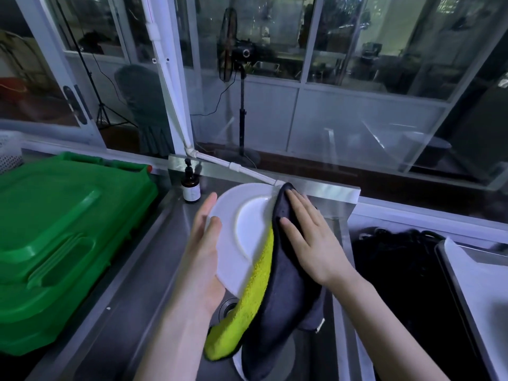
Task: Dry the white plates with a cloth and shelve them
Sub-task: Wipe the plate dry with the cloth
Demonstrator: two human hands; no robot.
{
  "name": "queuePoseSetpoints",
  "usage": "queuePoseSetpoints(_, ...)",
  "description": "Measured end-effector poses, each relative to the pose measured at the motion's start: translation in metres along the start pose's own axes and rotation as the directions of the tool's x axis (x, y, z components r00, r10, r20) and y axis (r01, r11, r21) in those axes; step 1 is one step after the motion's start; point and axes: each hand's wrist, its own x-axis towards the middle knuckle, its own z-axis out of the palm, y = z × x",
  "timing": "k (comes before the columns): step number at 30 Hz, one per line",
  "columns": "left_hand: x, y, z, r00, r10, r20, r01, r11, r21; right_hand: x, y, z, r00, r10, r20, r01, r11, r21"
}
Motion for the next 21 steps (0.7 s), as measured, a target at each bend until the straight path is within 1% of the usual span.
queuePoseSetpoints(2,0.002,0.002,-0.002,0.999,-0.001,-0.042,0.0,1.0,-0.027,-0.02,0.004,0.004,0.998,-0.005,-0.057,0.011,0.993,0.116)
queuePoseSetpoints(3,0.005,0.003,-0.002,0.998,-0.001,-0.064,-0.002,0.999,-0.045,-0.031,0.005,0.007,0.995,-0.034,-0.092,0.046,0.99,0.135)
queuePoseSetpoints(4,0.006,0.006,-0.002,0.997,-0.001,-0.082,-0.005,0.998,-0.068,-0.042,0.004,0.011,0.99,-0.076,-0.122,0.09,0.989,0.117)
queuePoseSetpoints(6,0.01,0.008,0.002,0.993,0.005,-0.116,-0.017,0.995,-0.103,-0.06,0.0,0.023,0.974,-0.173,-0.146,0.176,0.984,0.005)
queuePoseSetpoints(9,0.012,0.006,0.012,0.982,0.005,-0.187,-0.03,0.991,-0.13,-0.071,-0.018,0.038,0.955,-0.275,-0.108,0.256,0.954,-0.158)
queuePoseSetpoints(12,0.009,0.003,0.022,0.968,-0.023,-0.251,-0.005,0.993,-0.114,-0.066,-0.036,0.048,0.923,-0.382,-0.037,0.349,0.876,-0.333)
queuePoseSetpoints(14,0.009,0.004,0.025,0.965,-0.068,-0.252,0.023,0.984,-0.175,-0.06,-0.041,0.049,0.898,-0.439,0.013,0.402,0.809,-0.429)
queuePoseSetpoints(17,0.011,0.008,0.022,0.96,-0.121,-0.254,0.055,0.965,-0.255,-0.055,-0.036,0.046,0.877,-0.479,0.041,0.434,0.752,-0.496)
queuePoseSetpoints(18,0.012,0.01,0.02,0.959,-0.122,-0.257,0.054,0.964,-0.259,-0.057,-0.032,0.045,0.877,-0.479,0.03,0.43,0.757,-0.492)
queuePoseSetpoints(19,0.012,0.011,0.018,0.962,-0.115,-0.249,0.047,0.963,-0.264,-0.059,-0.027,0.044,0.887,-0.462,0.005,0.411,0.784,-0.466)
queuePoseSetpoints(21,0.011,0.014,0.014,0.972,-0.101,-0.213,0.043,0.965,-0.26,-0.06,-0.017,0.04,0.925,-0.374,-0.071,0.328,0.877,-0.352)
